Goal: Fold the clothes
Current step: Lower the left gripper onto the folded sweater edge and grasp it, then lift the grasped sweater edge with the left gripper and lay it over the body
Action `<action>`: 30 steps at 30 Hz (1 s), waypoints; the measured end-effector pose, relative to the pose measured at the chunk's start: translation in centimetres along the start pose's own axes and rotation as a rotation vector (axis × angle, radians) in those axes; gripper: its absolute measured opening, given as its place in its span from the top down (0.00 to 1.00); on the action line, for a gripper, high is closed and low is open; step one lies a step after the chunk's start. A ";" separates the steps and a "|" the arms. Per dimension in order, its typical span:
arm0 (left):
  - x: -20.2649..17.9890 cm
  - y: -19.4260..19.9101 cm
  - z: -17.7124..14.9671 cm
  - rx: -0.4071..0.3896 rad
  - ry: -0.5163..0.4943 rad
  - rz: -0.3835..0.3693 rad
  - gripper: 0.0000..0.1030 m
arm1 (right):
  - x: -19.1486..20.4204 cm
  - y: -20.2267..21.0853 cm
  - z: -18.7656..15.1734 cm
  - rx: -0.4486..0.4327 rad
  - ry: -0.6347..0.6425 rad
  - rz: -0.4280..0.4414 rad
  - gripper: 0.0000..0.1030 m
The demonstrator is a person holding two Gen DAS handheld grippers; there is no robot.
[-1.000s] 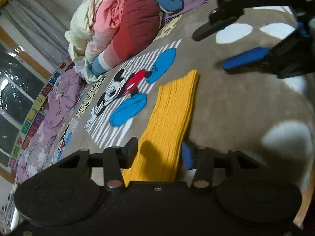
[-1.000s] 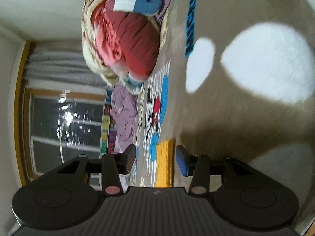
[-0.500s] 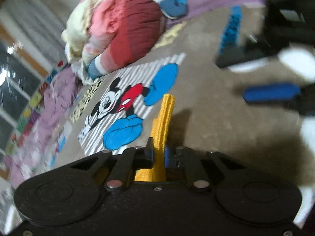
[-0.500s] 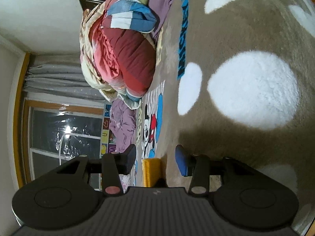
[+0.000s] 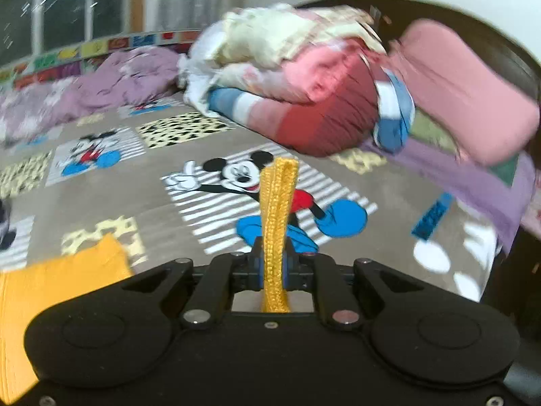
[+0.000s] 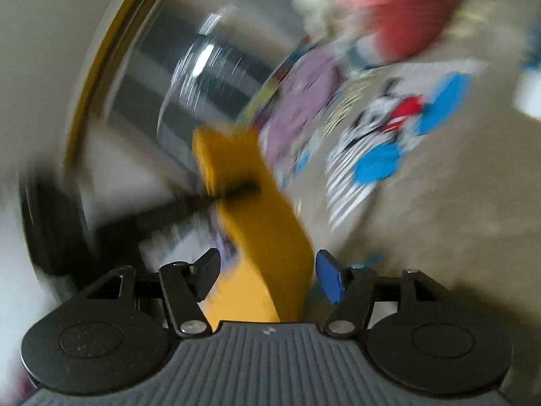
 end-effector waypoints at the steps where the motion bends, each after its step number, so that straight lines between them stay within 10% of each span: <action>1: 0.9 0.7 0.2 -0.012 0.027 -0.004 0.92 | 1.1 -0.8 -0.7 0.034 0.075 -0.023 0.39; 16: 14.1 10.6 -1.7 -0.154 0.373 0.068 0.92 | 8.5 -6.2 -9.3 0.261 0.578 -0.126 0.36; 30: 22.5 17.1 -6.4 -0.216 0.583 0.150 0.92 | 11.0 -7.0 -12.0 0.295 0.764 -0.144 0.39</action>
Point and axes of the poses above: each gripper's, at about its wrist camera, not at the fingertips, and y roughly against the way its jaws point, x to its left, z to its top, the point moved 9 cm from there along -y, roughly the way its jaws point, and after that the axes turned 2 degrees about y, right-handed, at the moved point
